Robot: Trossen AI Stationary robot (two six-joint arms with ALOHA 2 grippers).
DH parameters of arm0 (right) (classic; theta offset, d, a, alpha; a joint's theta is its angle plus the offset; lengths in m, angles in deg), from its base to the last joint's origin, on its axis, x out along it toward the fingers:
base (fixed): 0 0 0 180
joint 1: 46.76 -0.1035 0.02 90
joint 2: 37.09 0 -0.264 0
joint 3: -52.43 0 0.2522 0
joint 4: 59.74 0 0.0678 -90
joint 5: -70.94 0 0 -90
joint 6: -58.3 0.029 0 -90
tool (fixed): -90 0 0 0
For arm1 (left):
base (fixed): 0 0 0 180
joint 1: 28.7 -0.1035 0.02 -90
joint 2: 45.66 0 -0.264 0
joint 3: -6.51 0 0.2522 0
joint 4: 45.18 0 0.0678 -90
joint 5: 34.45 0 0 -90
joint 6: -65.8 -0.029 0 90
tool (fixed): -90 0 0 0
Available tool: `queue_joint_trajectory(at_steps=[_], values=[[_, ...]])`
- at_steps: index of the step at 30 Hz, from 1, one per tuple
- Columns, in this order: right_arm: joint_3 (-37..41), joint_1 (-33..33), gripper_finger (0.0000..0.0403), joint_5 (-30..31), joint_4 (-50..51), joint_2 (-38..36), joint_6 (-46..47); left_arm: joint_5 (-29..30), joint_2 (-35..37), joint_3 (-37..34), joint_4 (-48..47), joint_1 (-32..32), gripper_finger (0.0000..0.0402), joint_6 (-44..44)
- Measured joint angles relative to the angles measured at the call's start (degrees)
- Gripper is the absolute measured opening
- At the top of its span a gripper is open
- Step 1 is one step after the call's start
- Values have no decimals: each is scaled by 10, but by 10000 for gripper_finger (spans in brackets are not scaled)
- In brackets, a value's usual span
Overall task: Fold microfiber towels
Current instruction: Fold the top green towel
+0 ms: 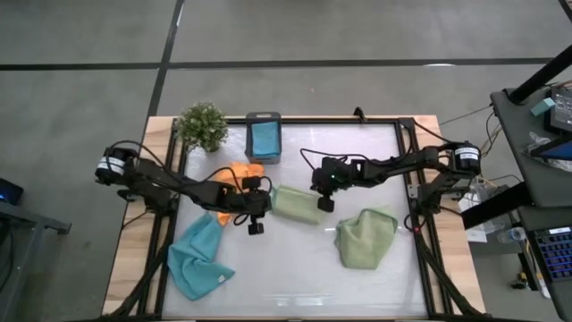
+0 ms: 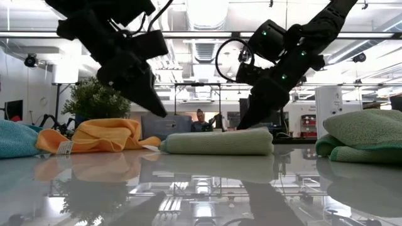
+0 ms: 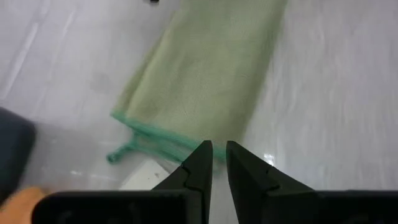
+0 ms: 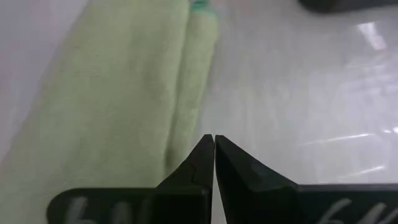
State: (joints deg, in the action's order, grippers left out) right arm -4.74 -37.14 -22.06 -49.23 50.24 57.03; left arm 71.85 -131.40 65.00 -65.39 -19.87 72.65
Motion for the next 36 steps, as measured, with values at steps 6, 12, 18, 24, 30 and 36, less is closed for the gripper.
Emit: queue_joint_trajectory(at_steps=[6,12,18,24,30,36], values=[[22,-13,9,-21,0,0,21,-20,-42,0,6,3,33,18],[35,-44,9,-75,1,0,64,-2,-84,0,27,3,33,18],[36,-106,9,-80,0,0,112,114,-92,2,45,-8,33,17],[12,-138,9,-79,60,-9,134,103,-61,2,45,-11,33,17],[-16,-124,9,-45,121,-24,131,28,-44,2,54,-9,33,18],[-20,-93,9,-28,126,-37,134,0,-50,1,89,-8,33,17]])
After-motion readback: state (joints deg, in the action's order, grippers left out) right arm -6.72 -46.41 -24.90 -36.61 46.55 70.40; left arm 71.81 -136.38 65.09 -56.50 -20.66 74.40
